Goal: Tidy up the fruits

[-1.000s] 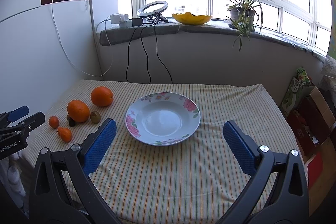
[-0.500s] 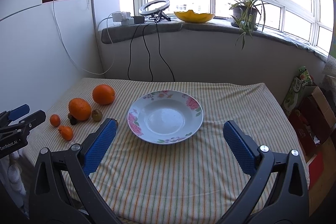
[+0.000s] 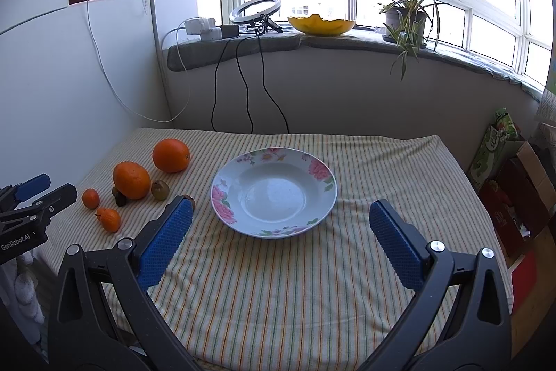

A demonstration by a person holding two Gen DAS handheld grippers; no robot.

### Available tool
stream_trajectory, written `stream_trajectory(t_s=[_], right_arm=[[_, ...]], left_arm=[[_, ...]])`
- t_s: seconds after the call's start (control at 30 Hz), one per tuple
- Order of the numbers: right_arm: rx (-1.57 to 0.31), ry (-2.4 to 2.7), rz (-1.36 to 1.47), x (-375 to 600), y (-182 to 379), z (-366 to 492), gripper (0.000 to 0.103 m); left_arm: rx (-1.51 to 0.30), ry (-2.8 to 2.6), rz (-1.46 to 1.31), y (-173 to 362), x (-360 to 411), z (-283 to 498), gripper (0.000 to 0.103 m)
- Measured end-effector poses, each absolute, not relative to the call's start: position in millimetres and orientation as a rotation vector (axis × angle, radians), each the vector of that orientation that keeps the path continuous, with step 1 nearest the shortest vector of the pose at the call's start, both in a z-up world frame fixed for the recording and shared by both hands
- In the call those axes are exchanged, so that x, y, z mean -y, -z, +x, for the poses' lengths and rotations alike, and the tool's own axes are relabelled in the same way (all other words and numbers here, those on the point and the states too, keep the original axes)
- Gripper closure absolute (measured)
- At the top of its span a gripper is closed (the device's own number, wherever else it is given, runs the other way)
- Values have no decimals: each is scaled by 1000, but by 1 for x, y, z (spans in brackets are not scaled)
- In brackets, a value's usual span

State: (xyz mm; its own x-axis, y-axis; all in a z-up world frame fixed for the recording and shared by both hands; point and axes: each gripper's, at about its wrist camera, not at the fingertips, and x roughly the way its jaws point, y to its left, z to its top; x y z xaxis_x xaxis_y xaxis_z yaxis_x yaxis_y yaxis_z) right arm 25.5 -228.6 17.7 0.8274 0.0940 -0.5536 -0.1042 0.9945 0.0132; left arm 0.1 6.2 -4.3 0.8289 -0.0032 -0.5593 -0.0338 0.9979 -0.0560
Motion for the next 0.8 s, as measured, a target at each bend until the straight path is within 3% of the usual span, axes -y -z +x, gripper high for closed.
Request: stream_trajectory(t_s=[0.8], right_arm=[[-610,-140,-40,216,-13,44,0]], left_arm=[[-618,-11,-76,16,-17,13,21]])
